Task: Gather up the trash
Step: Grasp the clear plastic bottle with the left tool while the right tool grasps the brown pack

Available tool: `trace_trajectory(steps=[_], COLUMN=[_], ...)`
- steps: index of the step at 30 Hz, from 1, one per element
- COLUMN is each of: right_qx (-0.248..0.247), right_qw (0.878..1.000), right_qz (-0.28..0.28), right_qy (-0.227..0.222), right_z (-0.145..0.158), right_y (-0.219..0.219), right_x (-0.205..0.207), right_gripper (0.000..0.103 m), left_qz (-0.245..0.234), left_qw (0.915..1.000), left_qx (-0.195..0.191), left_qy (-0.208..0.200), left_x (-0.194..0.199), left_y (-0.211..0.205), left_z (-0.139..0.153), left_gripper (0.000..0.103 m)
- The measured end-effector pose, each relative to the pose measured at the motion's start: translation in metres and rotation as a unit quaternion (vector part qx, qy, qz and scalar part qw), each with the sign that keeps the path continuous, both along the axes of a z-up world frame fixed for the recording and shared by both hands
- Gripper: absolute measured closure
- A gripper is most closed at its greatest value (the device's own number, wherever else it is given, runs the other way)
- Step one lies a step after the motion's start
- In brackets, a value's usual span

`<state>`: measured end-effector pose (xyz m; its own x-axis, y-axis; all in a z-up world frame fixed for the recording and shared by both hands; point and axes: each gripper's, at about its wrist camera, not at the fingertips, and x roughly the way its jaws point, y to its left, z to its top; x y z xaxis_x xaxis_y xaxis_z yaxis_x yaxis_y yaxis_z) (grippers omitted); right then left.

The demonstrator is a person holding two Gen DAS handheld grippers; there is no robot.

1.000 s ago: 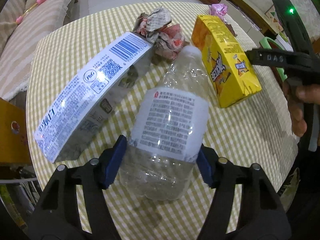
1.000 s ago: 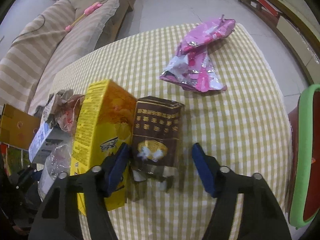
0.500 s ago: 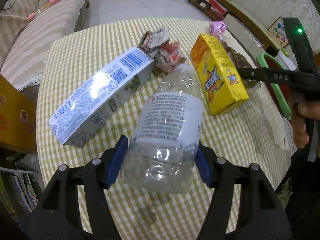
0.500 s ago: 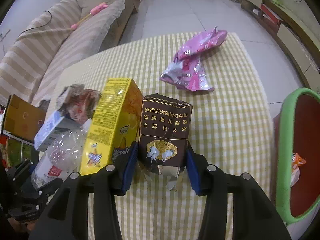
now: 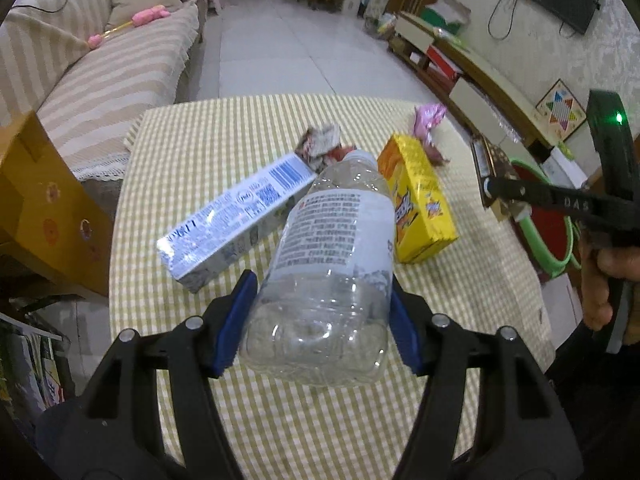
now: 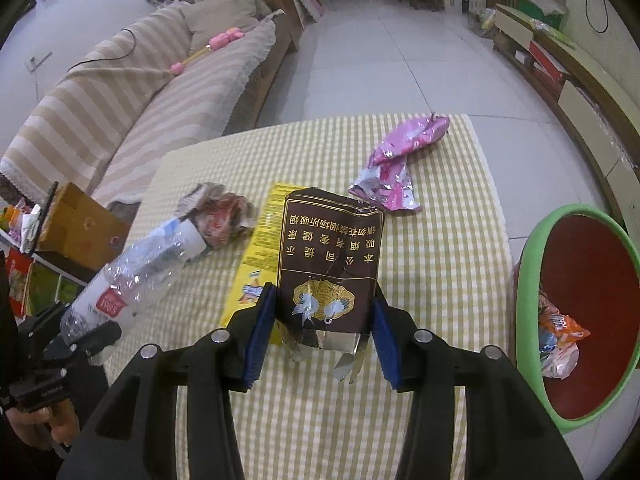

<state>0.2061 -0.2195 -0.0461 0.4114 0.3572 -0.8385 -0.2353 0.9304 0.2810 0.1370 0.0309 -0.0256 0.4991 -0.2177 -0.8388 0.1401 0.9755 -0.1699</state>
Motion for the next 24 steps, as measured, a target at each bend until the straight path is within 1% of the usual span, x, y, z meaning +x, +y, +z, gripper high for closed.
trace_trajectory(steps=[7,12,18,24], right_qx=[0.002,-0.002,-0.008,-0.01], right_qw=[1.0,1.0,0.999,0.996], right_qz=[-0.001,-0.015,-0.046,-0.088], right_qy=[-0.013,-0.019,-0.02,-0.02], right_z=[0.016,0.022,0.024,0.027], right_y=[-0.011,-0.03,-0.066,-0.112], right_x=[-0.015,-0.024,-0.032,-0.04], right_gripper=[0.059,0.059,0.059,0.059], left_qz=[-0.001,-0.023,-0.06,-0.105], left_qw=[0.9998,0.9993,0.9973,0.993], left_qx=[-0.009,-0.015,-0.025,-0.036], left_qy=[-0.018,-0.026,-0.035,-0.041], left_x=[0.001,0.008,0.024,0.038], left_y=[-0.009,-0.03,-0.073,-0.123], left_z=[0.018,0.029,0.038,0.042], left_gripper=[0.043,0.043,0.043,0.043])
